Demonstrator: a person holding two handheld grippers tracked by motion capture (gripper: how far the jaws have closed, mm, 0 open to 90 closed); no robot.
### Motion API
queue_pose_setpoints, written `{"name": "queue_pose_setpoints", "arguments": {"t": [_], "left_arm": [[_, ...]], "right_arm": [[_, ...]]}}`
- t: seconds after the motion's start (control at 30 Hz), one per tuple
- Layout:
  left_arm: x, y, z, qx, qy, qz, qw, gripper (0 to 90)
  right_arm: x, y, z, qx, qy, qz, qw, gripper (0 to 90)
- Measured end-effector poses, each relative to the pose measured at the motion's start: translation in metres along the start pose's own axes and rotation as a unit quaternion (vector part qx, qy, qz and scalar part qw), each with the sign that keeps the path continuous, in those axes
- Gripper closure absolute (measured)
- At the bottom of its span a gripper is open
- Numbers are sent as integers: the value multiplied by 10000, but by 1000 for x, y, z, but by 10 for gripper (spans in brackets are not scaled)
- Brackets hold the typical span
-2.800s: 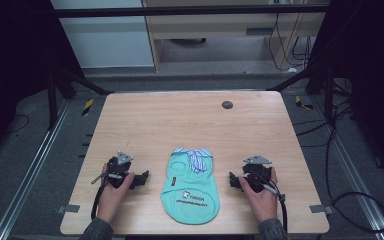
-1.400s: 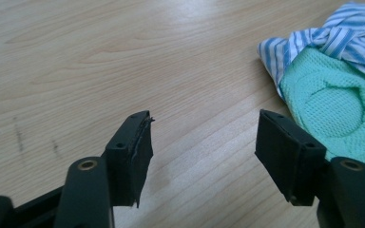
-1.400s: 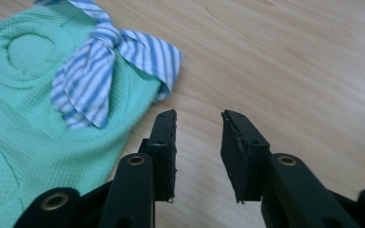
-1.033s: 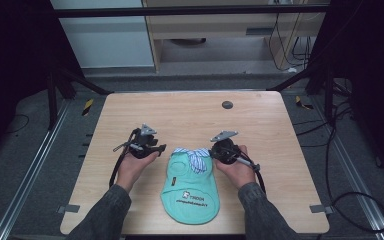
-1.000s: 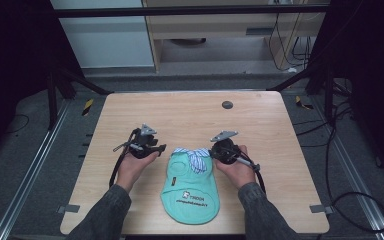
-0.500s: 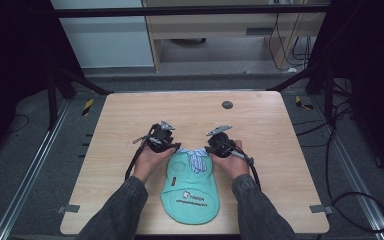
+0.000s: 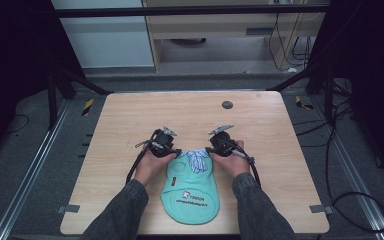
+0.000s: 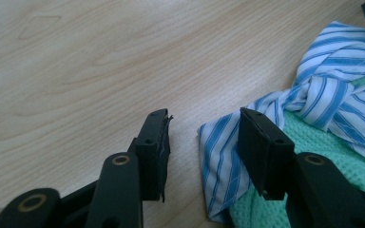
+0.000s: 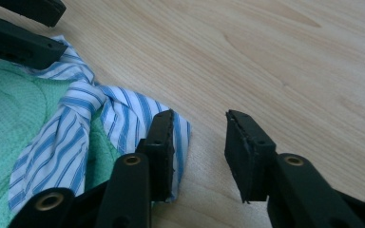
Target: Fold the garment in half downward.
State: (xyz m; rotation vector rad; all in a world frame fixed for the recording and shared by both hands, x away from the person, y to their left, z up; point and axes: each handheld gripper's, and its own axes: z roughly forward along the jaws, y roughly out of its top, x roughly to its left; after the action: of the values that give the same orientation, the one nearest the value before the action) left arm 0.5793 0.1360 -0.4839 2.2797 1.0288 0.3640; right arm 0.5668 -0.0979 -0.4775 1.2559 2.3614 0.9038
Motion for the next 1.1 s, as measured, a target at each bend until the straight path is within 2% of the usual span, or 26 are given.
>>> {"name": "queue_pose_setpoints", "arguments": {"t": [0.07,0.1,0.2,0.37,0.6,0.73,0.83,0.87,1.0,1.1], "left_arm": [[-1,0,0,0,8,22,10000,542],[-1,0,-1,1,8,23,10000,542],[-1,-1,-1,6,17,39,10000,542],[-1,-3,0,-25,-6,10,10000,557],[1,-5,0,-82,-76,-62,9999,557],[2,-6,-1,-22,-151,-68,9999,556],[1,-7,-2,-12,-217,-74,9997,563],[1,-7,-2,-11,-241,-75,9997,584],[1,-7,-3,48,-385,-5,9992,630],[0,-7,-4,87,-480,8,9988,689]], "right_arm": [[1,0,2,32,32,-1,10000,600],[1,0,2,13,129,119,9998,582],[3,1,2,-30,204,199,9996,567],[9,2,7,84,206,105,9997,543],[11,1,15,235,250,173,9993,541],[13,1,15,260,271,87,9993,597],[16,2,14,357,326,-103,9988,663],[18,3,14,421,346,-148,9984,702],[21,5,14,506,383,-189,9978,755],[25,7,13,586,331,-336,9972,783]]}}
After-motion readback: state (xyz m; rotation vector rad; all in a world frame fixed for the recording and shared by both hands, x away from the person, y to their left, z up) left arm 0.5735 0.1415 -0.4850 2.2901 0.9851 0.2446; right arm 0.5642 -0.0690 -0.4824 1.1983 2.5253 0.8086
